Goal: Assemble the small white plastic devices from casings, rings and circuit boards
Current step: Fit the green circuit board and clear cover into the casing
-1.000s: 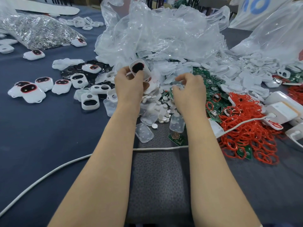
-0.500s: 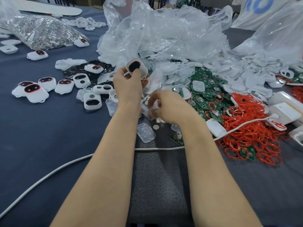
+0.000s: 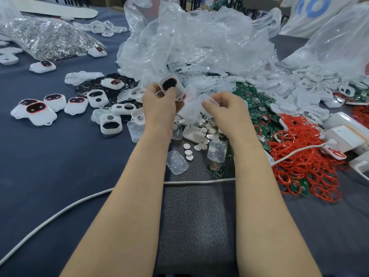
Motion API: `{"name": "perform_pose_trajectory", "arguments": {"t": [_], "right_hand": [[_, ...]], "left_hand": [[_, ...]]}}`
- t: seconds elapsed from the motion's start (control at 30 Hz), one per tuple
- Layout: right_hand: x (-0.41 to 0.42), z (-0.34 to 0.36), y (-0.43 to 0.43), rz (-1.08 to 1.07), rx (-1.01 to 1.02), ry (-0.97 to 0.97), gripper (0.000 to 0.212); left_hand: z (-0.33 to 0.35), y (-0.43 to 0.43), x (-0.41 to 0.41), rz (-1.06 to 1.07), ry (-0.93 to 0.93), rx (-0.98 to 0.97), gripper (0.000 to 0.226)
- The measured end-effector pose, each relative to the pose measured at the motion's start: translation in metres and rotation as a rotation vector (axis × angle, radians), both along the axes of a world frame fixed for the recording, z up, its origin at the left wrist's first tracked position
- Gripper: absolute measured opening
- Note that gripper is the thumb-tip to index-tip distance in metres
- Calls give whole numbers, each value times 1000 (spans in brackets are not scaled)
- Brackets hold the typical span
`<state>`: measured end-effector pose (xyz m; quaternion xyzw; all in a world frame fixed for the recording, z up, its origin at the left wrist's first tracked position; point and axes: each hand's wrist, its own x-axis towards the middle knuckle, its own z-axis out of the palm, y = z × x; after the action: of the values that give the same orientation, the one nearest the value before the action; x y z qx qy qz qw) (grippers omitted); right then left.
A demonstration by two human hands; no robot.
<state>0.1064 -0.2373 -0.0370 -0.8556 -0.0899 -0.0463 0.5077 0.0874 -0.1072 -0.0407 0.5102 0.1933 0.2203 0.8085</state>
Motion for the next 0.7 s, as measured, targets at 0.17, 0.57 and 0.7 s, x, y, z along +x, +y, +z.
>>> {"name": "perform_pose_trajectory", "arguments": {"t": [0.17, 0.57, 0.7], "right_hand": [[1, 0, 0, -55, 243, 1, 12], [3, 2, 1, 27, 638, 19, 38], [4, 3, 4, 17, 618, 58, 41]], "left_hand": [[-2, -1, 1, 41, 13, 180, 10], [-7, -13, 1, -187, -3, 237, 19], [-7, -14, 1, -213, 12, 189, 16]]}}
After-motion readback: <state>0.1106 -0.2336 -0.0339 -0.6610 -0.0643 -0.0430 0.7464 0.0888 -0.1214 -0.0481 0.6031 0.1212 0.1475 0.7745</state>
